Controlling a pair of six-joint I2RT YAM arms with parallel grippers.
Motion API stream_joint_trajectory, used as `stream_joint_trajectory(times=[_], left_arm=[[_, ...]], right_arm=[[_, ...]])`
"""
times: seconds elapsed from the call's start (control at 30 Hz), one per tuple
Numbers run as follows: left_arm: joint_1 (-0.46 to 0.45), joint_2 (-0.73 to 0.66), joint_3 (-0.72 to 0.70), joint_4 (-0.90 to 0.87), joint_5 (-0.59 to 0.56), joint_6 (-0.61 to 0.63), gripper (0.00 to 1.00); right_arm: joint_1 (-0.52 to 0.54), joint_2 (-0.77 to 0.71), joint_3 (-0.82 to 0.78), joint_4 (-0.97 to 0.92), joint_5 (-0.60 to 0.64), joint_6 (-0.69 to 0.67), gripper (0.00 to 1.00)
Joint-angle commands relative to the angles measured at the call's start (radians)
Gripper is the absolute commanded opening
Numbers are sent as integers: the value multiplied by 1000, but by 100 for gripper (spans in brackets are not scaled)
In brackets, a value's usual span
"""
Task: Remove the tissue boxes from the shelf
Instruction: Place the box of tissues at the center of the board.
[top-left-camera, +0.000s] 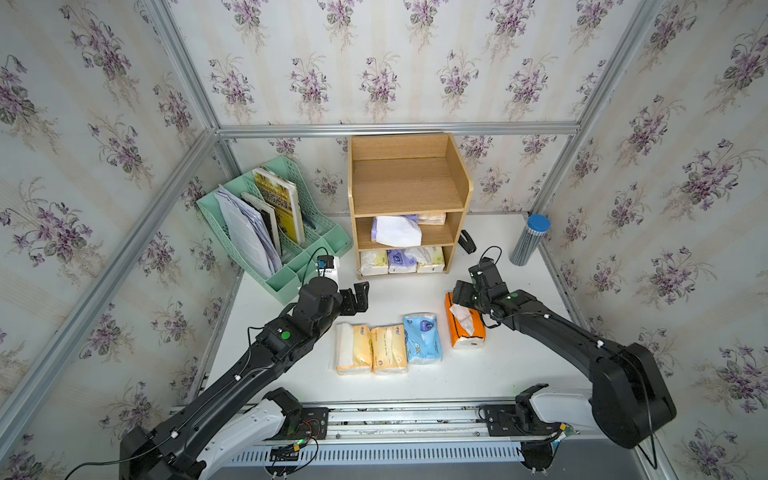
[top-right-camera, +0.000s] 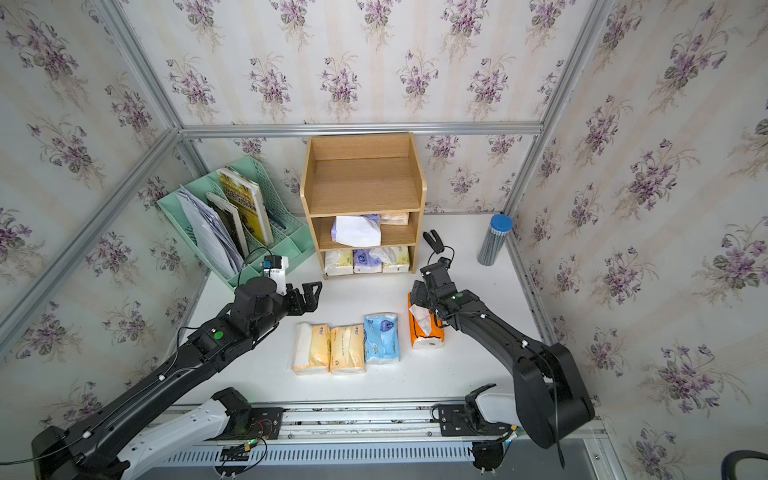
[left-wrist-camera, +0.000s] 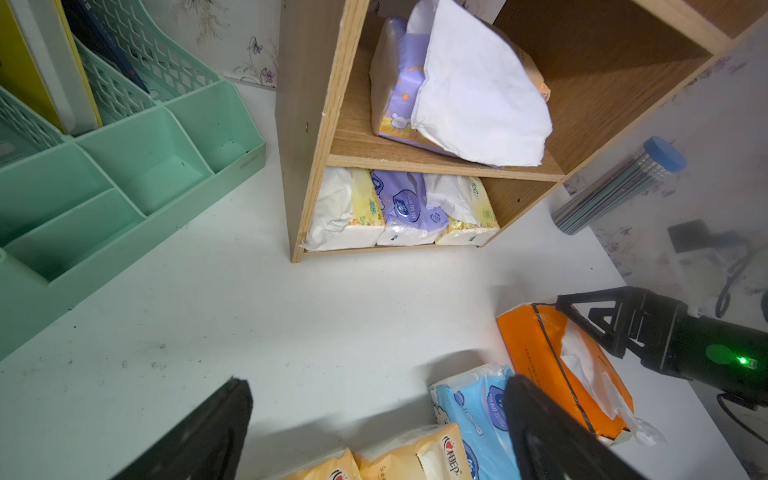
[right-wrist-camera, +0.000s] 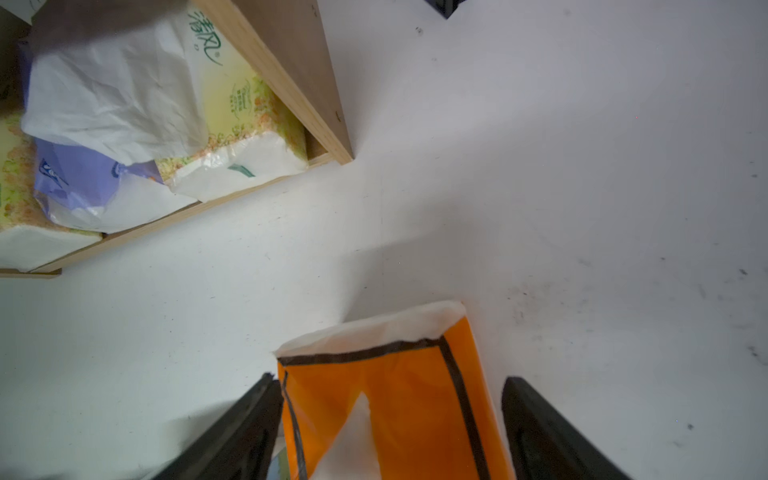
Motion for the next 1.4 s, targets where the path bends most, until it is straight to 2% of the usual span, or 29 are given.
stream_joint_trajectory(times=[0.0,0.2,0.27,0.33,0.5,0.57,0.63,0.73,0.93,1.03,1.13,1.37], left_arm=[[20,14,-4,-6,52,11,99],[52,72,7,28,99,18,99],[59,87,14,36,111,24,99],[65,98,23,44,121,28,99],[71,128,50,66,130,42,99],[78,148,71,71,135,50,99],[90,175,93,86,143,58,99],[120,211,115,113,162,56,99],[171,286,157,157,217,71,99],[174,317,182,162,242,100,99],[174,337,186,188,260,128,99],[178,392,215,197,285,168,99]], right_arm=[[2,29,-25,70,-74,-19,80],[48,-89,-202,92,-72,61,72],[66,-158,-247,72,-60,93,73],[69,-237,-274,46,-53,117,77],[70,-419,-213,18,-72,108,81],[70,-467,-166,61,-128,102,78],[70,-492,-130,157,-201,116,69],[70,-470,-110,354,-285,164,61],[85,-321,-83,636,-269,222,54],[89,-257,-53,695,-238,221,56],[148,-209,-39,759,-195,217,61],[191,-60,-3,882,-104,234,65]])
